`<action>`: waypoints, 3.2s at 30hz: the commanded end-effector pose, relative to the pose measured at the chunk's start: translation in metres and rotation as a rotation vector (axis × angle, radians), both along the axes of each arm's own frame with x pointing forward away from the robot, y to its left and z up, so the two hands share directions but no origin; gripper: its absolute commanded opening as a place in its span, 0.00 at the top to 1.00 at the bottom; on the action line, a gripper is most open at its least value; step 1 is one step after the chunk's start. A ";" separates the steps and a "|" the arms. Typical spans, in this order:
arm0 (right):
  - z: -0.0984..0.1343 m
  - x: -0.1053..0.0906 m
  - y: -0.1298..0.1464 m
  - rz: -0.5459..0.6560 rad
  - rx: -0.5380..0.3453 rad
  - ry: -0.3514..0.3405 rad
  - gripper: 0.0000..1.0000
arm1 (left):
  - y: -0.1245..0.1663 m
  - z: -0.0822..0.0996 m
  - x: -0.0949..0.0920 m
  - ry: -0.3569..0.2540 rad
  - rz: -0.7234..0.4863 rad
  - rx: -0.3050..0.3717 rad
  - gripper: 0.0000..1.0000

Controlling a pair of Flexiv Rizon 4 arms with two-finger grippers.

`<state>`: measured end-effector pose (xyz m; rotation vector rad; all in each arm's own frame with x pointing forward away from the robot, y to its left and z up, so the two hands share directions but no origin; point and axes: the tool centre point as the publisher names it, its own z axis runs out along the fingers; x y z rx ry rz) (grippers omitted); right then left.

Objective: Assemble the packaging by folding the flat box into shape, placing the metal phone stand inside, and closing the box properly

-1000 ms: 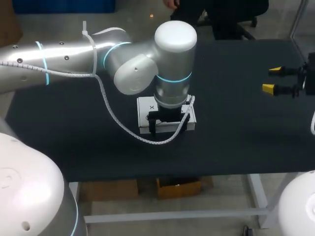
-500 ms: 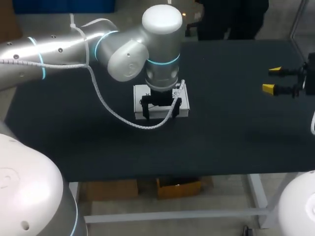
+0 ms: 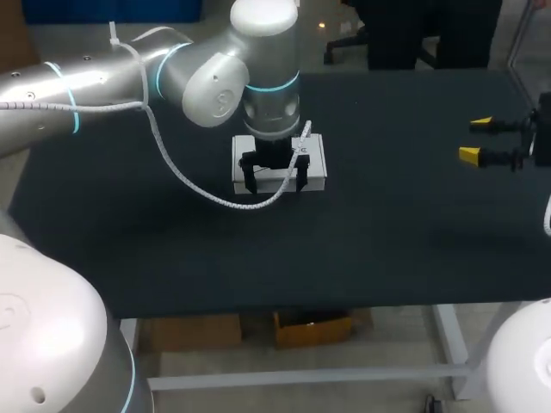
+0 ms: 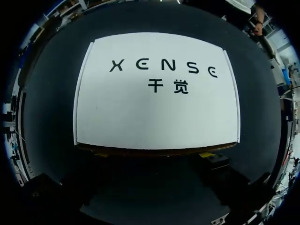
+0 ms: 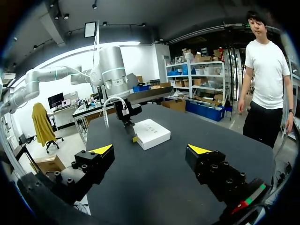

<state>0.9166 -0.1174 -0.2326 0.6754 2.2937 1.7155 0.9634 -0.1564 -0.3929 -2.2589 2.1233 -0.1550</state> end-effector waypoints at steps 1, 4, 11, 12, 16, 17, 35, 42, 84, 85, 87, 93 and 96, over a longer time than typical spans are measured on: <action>0.000 0.000 -0.001 0.003 0.004 -0.002 0.00 | 0.000 0.001 0.016 0.016 -0.003 0.000 0.00; 0.000 0.000 -0.001 0.003 0.004 -0.002 0.00 | -0.001 0.002 0.026 0.019 -0.004 -0.001 0.00; 0.000 0.000 -0.001 0.003 0.004 -0.002 0.00 | -0.007 0.000 0.051 0.030 -0.013 0.007 0.00; 0.000 0.000 -0.001 0.003 0.004 -0.002 0.00 | -0.007 0.000 0.055 0.031 -0.012 0.008 0.00; 0.000 0.000 -0.001 0.003 0.004 -0.002 0.00 | -0.007 -0.002 0.072 0.036 -0.012 0.007 0.00; 0.000 0.000 -0.001 0.003 0.004 -0.002 0.00 | -0.007 -0.002 0.077 0.037 -0.011 0.008 0.00; 0.000 0.000 -0.001 0.003 0.004 -0.002 0.00 | 0.009 -0.002 0.150 0.052 0.012 -0.004 0.00; 0.000 0.000 -0.001 0.003 0.004 -0.002 0.00 | 0.017 0.000 0.169 0.054 0.018 -0.005 0.00; 0.000 0.000 -0.001 0.003 0.004 -0.002 0.00 | 0.088 0.049 0.057 -0.518 -0.316 -0.226 0.00; 0.000 0.000 -0.001 0.003 0.004 -0.002 0.00 | 0.089 0.050 0.055 -0.525 -0.329 -0.231 0.00; 0.000 0.000 -0.001 0.003 0.004 -0.002 0.00 | 0.092 0.051 0.053 -0.533 -0.362 -0.249 0.00; 0.000 0.000 -0.001 0.003 0.004 -0.002 0.00 | 0.098 0.058 0.045 -0.540 -0.424 -0.293 0.00; 0.000 0.000 -0.001 0.003 0.004 -0.002 0.00 | 0.104 0.061 0.043 -0.531 -0.450 -0.341 0.00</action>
